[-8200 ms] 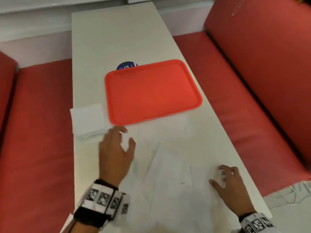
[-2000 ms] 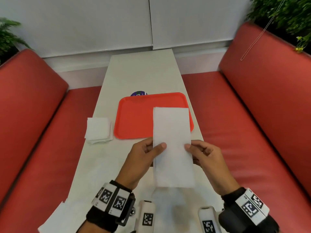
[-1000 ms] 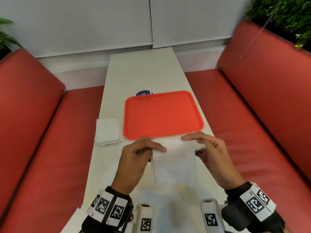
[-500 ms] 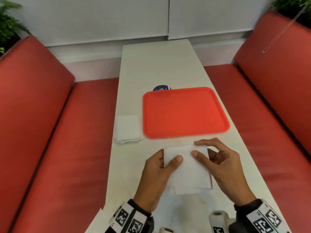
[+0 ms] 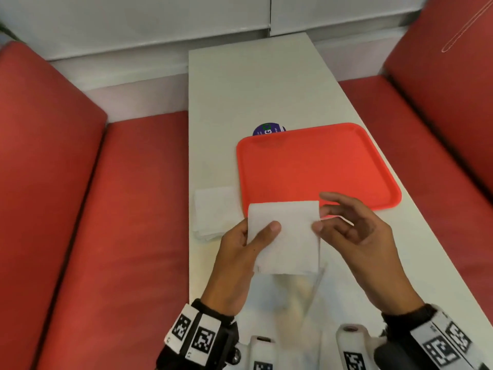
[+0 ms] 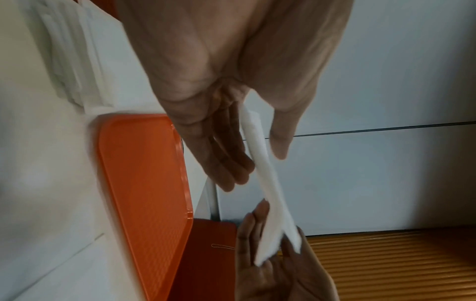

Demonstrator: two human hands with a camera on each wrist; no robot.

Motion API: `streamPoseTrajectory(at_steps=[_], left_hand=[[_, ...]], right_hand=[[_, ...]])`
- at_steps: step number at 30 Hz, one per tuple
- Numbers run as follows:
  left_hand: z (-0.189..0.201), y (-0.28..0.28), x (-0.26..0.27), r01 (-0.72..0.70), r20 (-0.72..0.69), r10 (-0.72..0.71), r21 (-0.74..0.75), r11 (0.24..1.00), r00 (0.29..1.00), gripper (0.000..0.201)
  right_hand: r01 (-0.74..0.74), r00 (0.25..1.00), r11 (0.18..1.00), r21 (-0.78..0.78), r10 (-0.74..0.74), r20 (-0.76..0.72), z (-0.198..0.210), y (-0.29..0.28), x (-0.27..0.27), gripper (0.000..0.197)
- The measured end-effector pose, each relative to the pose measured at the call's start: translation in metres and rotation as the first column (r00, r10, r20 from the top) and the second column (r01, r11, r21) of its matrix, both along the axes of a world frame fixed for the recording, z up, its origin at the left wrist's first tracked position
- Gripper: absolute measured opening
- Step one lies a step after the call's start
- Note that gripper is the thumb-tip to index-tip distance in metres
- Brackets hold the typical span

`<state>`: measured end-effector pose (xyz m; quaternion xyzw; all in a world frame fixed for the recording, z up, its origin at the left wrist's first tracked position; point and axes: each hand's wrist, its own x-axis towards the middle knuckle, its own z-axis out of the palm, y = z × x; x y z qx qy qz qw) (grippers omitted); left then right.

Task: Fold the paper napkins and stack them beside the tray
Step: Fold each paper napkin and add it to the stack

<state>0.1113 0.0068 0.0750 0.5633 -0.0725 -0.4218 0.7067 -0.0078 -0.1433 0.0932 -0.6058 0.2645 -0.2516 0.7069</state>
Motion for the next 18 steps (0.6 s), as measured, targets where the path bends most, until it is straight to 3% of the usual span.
streamPoseTrajectory(at_steps=[12, 16, 18], left_hand=[[-0.005, 0.017, 0.005, -0.024, 0.035, 0.023, 0.039, 0.999, 0.999, 0.043], [-0.002, 0.021, 0.008, -0.104, 0.090, 0.098, 0.056, 0.993, 0.991, 0.048], [-0.001, 0.021, 0.009, -0.150, 0.108, 0.142, 0.072, 0.986, 0.984, 0.040]], right_hand=[[-0.060, 0.996, 0.998, -0.036, 0.058, -0.068, -0.005, 0.012, 0.015, 0.045], [-0.097, 0.992, 0.995, -0.026, 0.094, -0.079, -0.009, 0.019, 0.020, 0.044], [-0.128, 0.987, 0.991, -0.036, 0.124, -0.099, -0.010, 0.025, 0.024, 0.045]])
